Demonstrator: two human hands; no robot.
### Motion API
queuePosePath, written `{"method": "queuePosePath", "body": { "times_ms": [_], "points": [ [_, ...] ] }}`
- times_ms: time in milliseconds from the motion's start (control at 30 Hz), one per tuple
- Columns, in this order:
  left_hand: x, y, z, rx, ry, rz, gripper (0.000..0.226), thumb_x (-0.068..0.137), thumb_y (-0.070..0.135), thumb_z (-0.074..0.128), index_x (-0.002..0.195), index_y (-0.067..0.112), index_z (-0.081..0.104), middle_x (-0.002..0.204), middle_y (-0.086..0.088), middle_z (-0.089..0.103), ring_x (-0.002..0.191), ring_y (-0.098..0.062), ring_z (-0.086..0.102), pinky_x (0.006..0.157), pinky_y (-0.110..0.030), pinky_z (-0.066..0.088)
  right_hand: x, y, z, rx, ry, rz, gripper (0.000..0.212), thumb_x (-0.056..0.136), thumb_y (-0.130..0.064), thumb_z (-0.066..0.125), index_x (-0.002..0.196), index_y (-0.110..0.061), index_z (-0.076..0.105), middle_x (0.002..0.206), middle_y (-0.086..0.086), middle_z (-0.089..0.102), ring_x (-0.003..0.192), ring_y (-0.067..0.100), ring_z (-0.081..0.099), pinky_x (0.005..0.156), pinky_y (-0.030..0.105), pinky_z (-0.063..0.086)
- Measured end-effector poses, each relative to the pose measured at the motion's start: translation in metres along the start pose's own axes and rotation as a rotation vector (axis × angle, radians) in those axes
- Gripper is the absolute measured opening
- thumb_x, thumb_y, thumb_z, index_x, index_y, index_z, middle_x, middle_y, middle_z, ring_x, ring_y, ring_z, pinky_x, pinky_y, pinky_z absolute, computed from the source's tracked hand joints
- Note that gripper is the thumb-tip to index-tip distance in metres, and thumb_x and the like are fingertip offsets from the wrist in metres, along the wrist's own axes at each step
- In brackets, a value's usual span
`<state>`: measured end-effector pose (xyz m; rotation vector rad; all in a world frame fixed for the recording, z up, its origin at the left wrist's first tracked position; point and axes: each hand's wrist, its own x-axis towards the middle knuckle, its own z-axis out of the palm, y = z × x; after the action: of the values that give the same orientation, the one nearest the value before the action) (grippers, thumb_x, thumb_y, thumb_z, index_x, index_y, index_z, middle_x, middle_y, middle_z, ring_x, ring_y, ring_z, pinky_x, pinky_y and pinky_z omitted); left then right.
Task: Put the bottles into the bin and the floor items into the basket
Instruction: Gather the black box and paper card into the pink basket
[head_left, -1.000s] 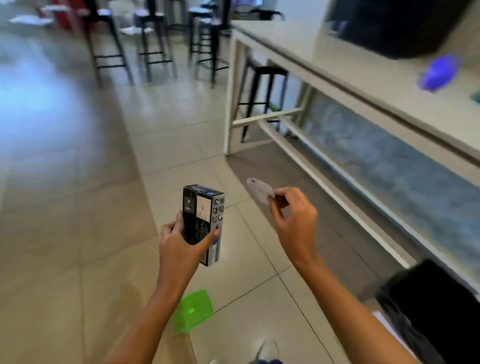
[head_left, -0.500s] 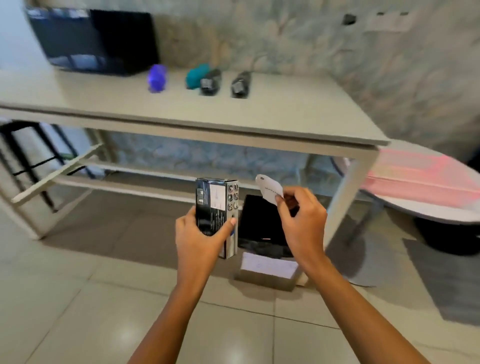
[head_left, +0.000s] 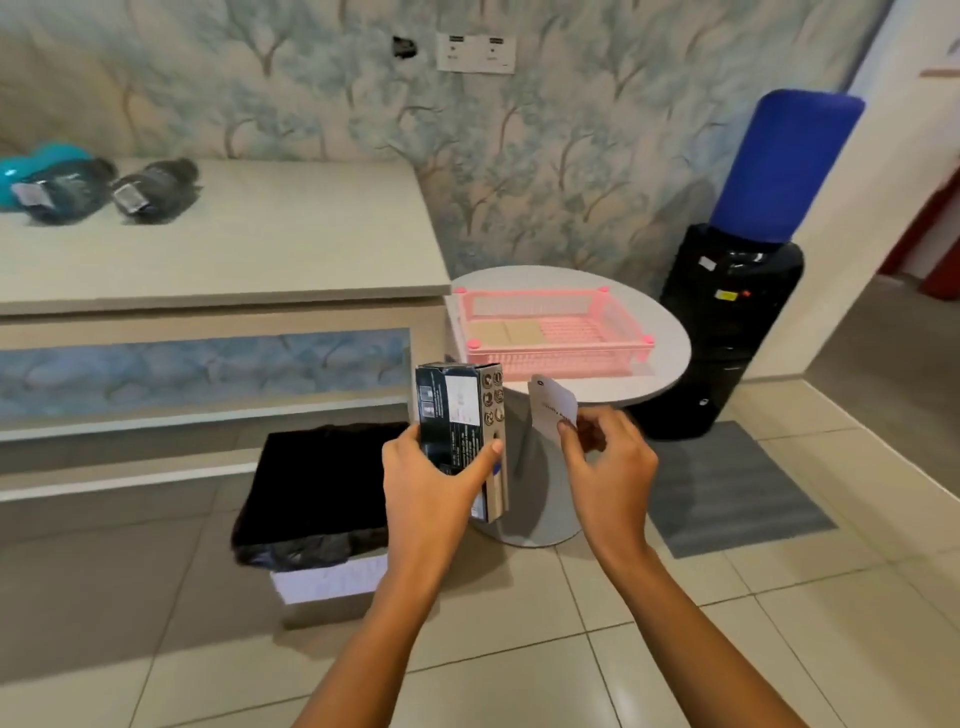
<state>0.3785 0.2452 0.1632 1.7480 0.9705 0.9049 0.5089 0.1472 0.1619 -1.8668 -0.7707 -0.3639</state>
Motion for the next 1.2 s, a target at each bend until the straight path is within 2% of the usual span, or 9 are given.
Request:
{"method": "queuePosePath", "body": {
  "times_ms": [100,233,367,467,567,767,933,1133,1200],
  "points": [
    [0.017,0.013,0.046,0.018,-0.066,0.0,0.063,0.067,0.059,0.073,0.117,0.025,0.056,0.114,0.007,0.052,0.098,-0.002,0.051,0.069,-0.005,0.033,0.032,0.035,-0.011,-0.004,0.058,0.073,0.007,0.086,-0.012,0.069,0.091,-0.008,0.065,0.084,0.001,0.063,0.075,0.011,0.058,0.062,0.001,0.041],
    [0.049,0.016,0.099,0.081,-0.117,0.044,0.05,0.067,0.06,0.074,0.104,0.032,0.056,0.108,0.005,0.056,0.097,-0.006,0.055,0.068,-0.007,0.037,0.073,0.077,-0.006,0.008,0.113,0.158,0.004,0.087,-0.013,0.068,0.087,-0.01,0.064,0.081,-0.003,0.061,0.07,0.005,0.056,0.057,0.004,0.042],
    [0.111,0.006,0.16,0.121,-0.118,0.008,0.075,0.056,0.08,0.065,0.115,0.033,0.059,0.11,0.008,0.06,0.098,-0.007,0.06,0.083,-0.033,0.055,0.128,0.123,0.015,0.034,0.131,0.197,0.005,0.087,-0.016,0.068,0.086,-0.013,0.064,0.081,0.0,0.063,0.071,0.005,0.057,0.058,0.007,0.042],
    [0.171,0.007,0.212,0.137,-0.122,-0.007,0.084,0.051,0.085,0.061,0.119,0.035,0.054,0.113,0.01,0.062,0.101,-0.01,0.062,0.084,-0.041,0.056,0.182,0.161,0.033,0.003,0.13,0.184,0.006,0.086,-0.013,0.07,0.088,-0.01,0.066,0.082,-0.001,0.064,0.069,0.004,0.057,0.06,0.003,0.043],
    [0.234,0.012,0.262,0.135,-0.129,-0.089,0.099,0.048,0.087,0.059,0.123,0.023,0.05,0.119,0.002,0.06,0.105,-0.02,0.062,0.084,-0.046,0.055,0.238,0.195,0.051,-0.043,0.119,0.202,0.006,0.084,-0.012,0.071,0.089,-0.01,0.067,0.082,-0.001,0.065,0.071,0.009,0.059,0.06,0.003,0.045],
    [0.35,0.019,0.346,0.153,-0.133,-0.184,0.092,0.053,0.081,0.063,0.118,0.017,0.048,0.116,-0.004,0.056,0.101,-0.028,0.061,0.083,-0.048,0.053,0.346,0.256,0.09,-0.06,-0.057,0.32,0.007,0.088,-0.011,0.067,0.087,-0.009,0.061,0.07,-0.002,0.059,0.059,0.009,0.055,0.05,0.006,0.039],
    [0.414,0.013,0.402,0.33,-0.163,-0.31,0.09,0.064,0.074,0.066,0.124,0.01,0.044,0.123,-0.012,0.05,0.11,-0.034,0.055,0.08,-0.042,0.046,0.415,0.306,0.128,-0.129,-0.172,0.395,0.017,0.087,-0.011,0.068,0.101,-0.003,0.061,0.092,0.017,0.071,0.078,0.027,0.068,0.05,0.012,0.036],
    [0.463,-0.017,0.465,0.507,-0.176,-0.516,0.098,0.064,0.075,0.065,0.128,0.006,0.043,0.131,-0.016,0.046,0.114,-0.036,0.054,0.091,-0.043,0.047,0.452,0.372,0.181,-0.284,-0.362,0.461,0.022,0.088,-0.007,0.065,0.108,-0.004,0.055,0.102,0.021,0.067,0.089,0.036,0.068,0.07,0.042,0.058],
    [0.472,-0.026,0.48,0.562,-0.168,-0.534,0.098,0.063,0.076,0.065,0.129,0.006,0.042,0.132,-0.016,0.045,0.114,-0.035,0.054,0.091,-0.043,0.048,0.458,0.391,0.195,-0.327,-0.438,0.457,0.031,0.091,-0.007,0.061,0.12,-0.005,0.049,0.108,0.02,0.065,0.091,0.033,0.068,0.072,0.044,0.059]
  ]
}}
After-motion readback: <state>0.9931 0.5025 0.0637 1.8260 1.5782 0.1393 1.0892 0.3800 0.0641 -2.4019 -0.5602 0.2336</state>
